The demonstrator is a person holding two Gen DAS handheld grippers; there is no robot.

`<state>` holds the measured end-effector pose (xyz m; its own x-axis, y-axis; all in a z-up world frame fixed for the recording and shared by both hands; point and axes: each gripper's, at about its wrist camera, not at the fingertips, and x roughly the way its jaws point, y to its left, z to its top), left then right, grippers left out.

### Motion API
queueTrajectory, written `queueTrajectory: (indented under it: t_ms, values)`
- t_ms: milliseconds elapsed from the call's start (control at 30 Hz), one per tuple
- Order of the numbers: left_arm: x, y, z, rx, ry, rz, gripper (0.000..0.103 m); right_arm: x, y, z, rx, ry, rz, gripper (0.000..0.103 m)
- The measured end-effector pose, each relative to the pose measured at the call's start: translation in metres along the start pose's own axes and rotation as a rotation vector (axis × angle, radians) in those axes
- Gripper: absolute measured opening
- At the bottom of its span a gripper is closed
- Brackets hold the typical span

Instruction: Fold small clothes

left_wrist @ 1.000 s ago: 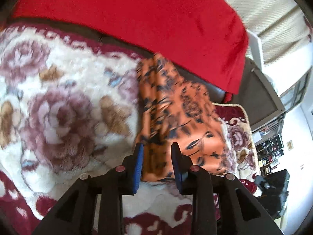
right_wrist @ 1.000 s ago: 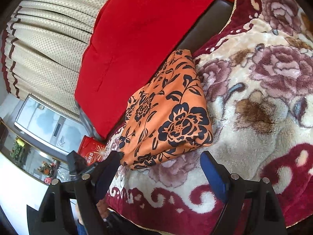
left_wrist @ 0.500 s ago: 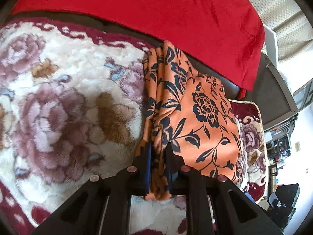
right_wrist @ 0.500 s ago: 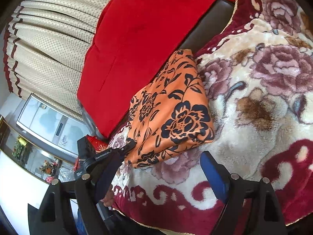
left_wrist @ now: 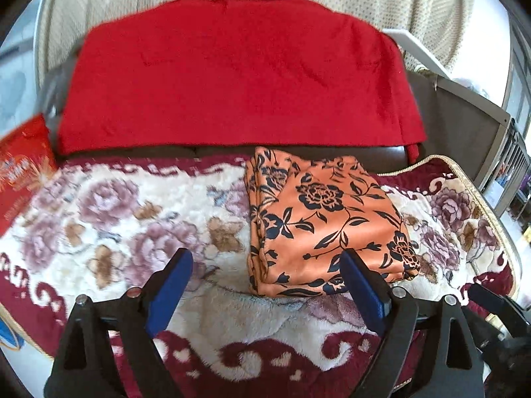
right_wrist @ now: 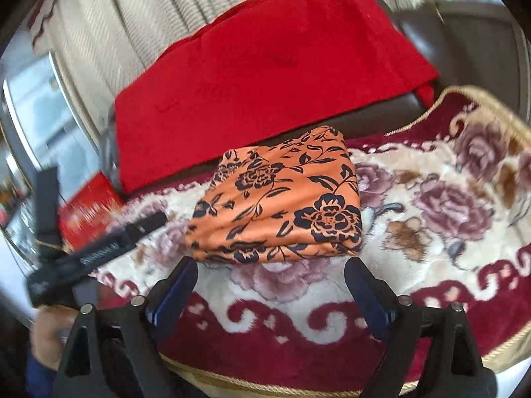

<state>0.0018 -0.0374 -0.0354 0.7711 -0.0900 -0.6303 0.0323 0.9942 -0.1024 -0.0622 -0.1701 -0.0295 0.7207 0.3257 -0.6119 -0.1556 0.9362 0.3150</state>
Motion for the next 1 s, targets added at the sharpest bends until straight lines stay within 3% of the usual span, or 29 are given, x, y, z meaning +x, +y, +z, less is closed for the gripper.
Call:
queueTrajectory:
  t_ms: [167,367,633,800,1000]
  values:
    - [-0.026,-0.002,-0.001,-0.013,-0.056,0.031,0.095,-0.017,0.013,-0.008,-0.056,-0.06,-0.13,0.098]
    - [-0.04,-0.006,0.001,-0.011,-0.06,0.073,0.097,-0.033,0.016,0.009,-0.066,-0.177,-0.267,0.103]
    - [-0.057,-0.019,0.006,0.056,-0.084,0.101,0.103,-0.02,0.012,0.015,-0.07,-0.138,-0.246,0.103]
    - [-0.06,-0.024,0.013,0.031,-0.071,0.053,0.103,-0.023,0.013,0.016,-0.097,-0.13,-0.254,0.103]
    - [-0.056,-0.025,0.018,0.007,-0.053,0.055,0.103,-0.024,0.011,0.019,-0.125,-0.112,-0.256,0.103]
